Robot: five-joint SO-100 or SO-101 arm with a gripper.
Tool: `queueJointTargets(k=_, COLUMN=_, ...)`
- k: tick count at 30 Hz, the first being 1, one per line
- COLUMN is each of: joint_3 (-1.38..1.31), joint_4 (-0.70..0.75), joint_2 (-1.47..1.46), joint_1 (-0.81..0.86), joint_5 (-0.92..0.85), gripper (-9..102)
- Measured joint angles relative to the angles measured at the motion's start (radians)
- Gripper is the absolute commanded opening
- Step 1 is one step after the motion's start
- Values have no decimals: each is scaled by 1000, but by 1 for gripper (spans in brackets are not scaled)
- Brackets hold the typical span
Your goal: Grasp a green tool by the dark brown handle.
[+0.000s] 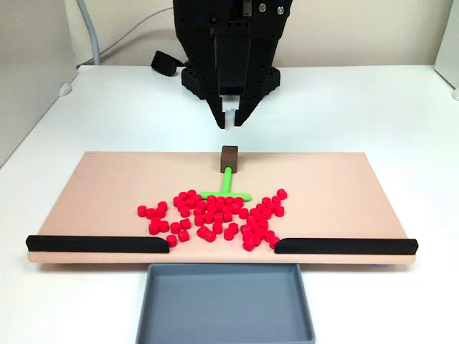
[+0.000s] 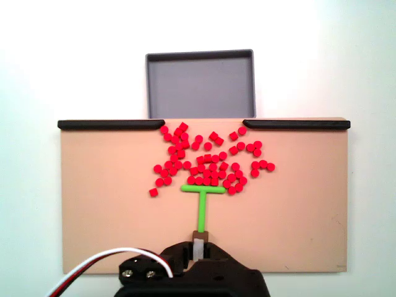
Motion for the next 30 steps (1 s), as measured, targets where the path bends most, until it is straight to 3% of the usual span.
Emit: queueJointTargets(k=30, joint_3=155, joint_4=-69, joint_2=110, joint_1=35, joint_5=5, gripper=2)
